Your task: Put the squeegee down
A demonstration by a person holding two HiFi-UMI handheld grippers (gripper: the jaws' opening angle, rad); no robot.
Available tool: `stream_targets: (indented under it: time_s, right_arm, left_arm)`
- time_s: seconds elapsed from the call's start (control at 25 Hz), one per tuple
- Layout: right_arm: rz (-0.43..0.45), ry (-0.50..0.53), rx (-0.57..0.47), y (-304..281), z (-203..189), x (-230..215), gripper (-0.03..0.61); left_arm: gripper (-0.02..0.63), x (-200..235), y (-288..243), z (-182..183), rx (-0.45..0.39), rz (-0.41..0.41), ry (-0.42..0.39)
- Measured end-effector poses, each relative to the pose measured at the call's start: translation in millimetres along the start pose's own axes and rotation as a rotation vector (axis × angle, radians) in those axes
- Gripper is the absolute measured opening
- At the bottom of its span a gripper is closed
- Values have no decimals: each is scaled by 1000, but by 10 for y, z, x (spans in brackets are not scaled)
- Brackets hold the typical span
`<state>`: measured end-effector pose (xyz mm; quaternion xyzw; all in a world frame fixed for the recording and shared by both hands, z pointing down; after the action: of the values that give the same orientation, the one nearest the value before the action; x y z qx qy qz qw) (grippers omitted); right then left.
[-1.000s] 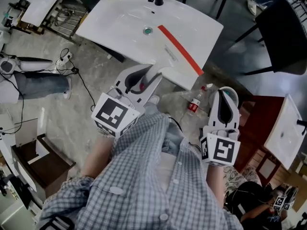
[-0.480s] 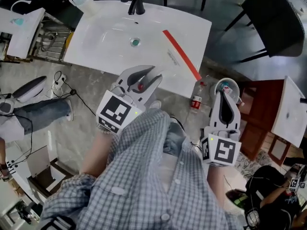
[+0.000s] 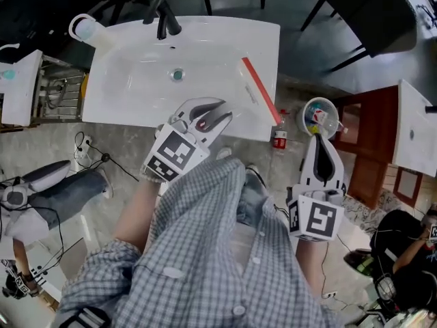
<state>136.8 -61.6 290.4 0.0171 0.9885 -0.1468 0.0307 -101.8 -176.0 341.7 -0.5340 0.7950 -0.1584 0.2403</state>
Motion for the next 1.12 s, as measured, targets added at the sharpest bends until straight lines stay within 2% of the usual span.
stream_targets:
  time_s: [0.2,0.48,0.84,1.12]
  right_arm:
    - [-68,-21,4,103,-37,1,9]
    - [-153,-45,18,205,-108,11,9]
    - [-212,-64,32,259,-143,19,9]
    - [-242,-71,43,267,-175,34,9]
  left_arm:
    - [104,-7,-230,-128,56,-118,-65]
    - [104,-6,-479,-328,141,-243,-150]
    - [104,-32,-733,-495,216,-358,-245]
    - [104,-73,-822,-633,256,-394,-255]
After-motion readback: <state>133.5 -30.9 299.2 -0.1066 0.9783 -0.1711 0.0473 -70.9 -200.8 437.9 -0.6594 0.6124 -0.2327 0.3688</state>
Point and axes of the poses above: the fingertips, and each gripper's own axes: y backward along the fingers, x to its left, z out of its top, the point moved 9 cm from there along y, backward along the fingers, and after that the axes turned 10 degrees about -y, right-handed, at the moved point
